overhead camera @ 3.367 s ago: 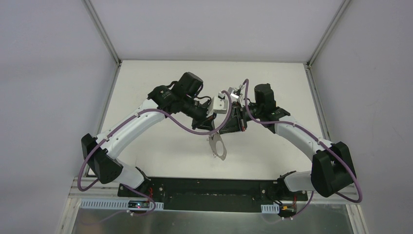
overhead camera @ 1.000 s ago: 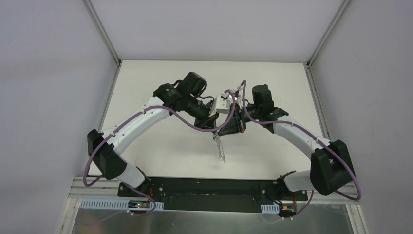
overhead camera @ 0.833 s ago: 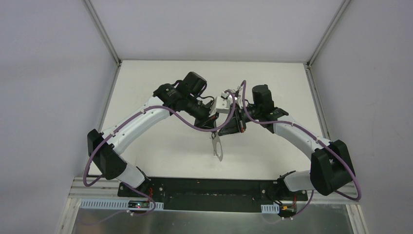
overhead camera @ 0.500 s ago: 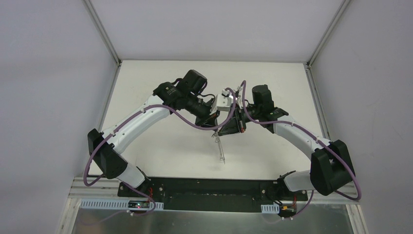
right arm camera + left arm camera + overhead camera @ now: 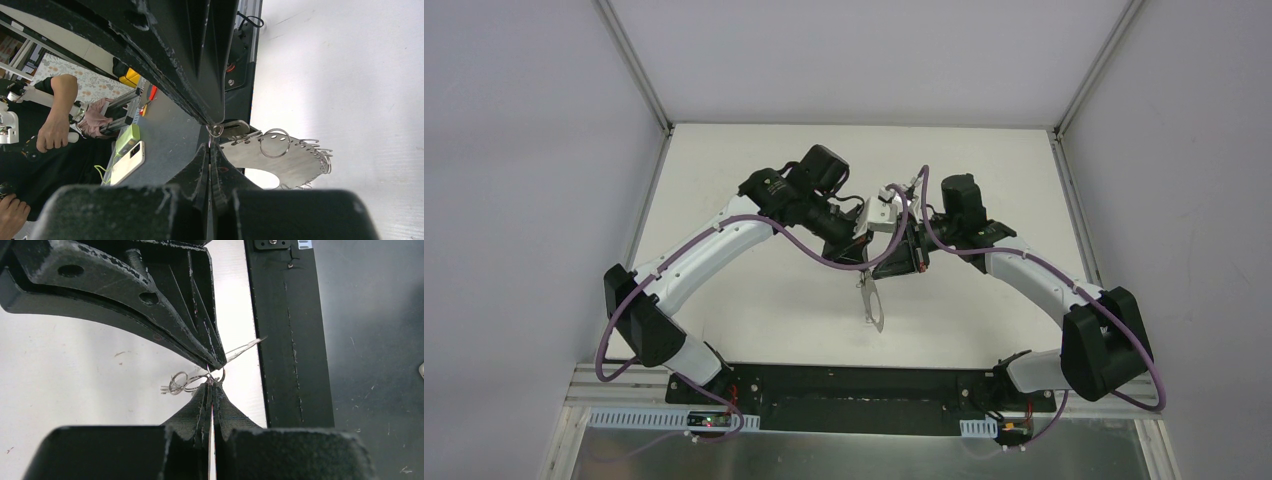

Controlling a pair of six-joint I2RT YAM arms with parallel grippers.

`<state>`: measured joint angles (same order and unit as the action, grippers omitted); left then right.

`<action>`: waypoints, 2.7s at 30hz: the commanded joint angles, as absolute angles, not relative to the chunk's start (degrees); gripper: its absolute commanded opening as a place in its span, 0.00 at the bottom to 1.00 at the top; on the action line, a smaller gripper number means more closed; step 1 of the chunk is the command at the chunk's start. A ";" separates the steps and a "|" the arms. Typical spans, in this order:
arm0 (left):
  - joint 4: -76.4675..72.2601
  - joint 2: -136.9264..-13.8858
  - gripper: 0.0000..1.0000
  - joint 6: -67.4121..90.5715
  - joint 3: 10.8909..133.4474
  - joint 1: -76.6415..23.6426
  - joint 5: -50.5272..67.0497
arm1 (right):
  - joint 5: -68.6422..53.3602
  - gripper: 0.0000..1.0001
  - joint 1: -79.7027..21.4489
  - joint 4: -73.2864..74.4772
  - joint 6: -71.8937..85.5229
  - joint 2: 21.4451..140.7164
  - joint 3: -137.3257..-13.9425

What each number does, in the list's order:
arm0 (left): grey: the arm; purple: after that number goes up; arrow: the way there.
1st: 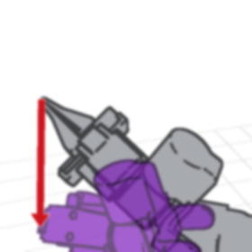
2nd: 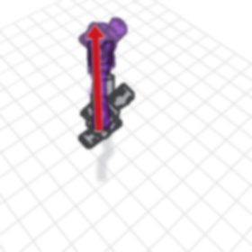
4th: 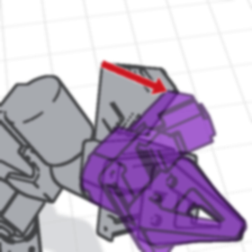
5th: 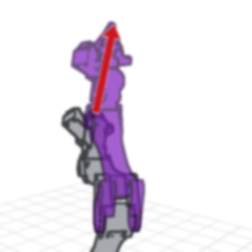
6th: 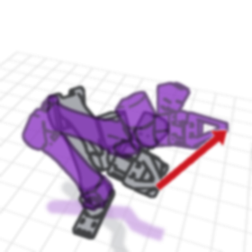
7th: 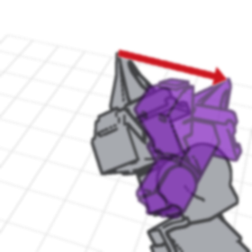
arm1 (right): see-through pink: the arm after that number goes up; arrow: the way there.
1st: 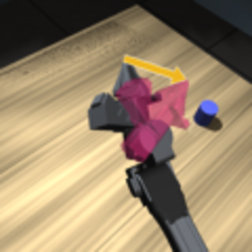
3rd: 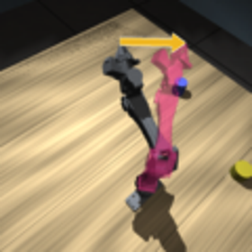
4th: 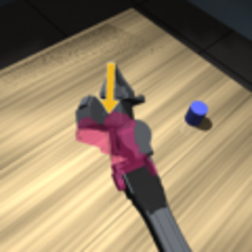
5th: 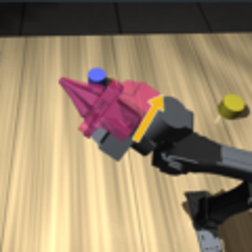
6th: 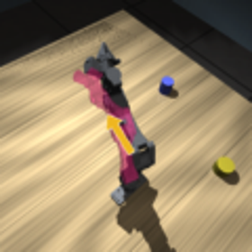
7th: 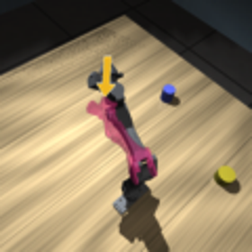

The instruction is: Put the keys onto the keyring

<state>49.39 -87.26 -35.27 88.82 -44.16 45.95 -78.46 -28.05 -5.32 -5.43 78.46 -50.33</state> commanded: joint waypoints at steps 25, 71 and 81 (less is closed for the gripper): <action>54.33 -87.54 0.00 -39.11 88.16 -44.30 49.11 | -76.85 0.00 -27.36 -6.59 -5.74 77.98 -53.26; 40.15 -86.23 0.26 -13.21 89.08 -40.79 40.48 | -68.46 0.00 -22.50 -19.52 7.55 74.59 -51.68; 33.28 -85.64 0.36 -5.49 87.69 -36.56 48.65 | -69.52 0.00 -22.14 -23.64 10.50 73.43 -51.12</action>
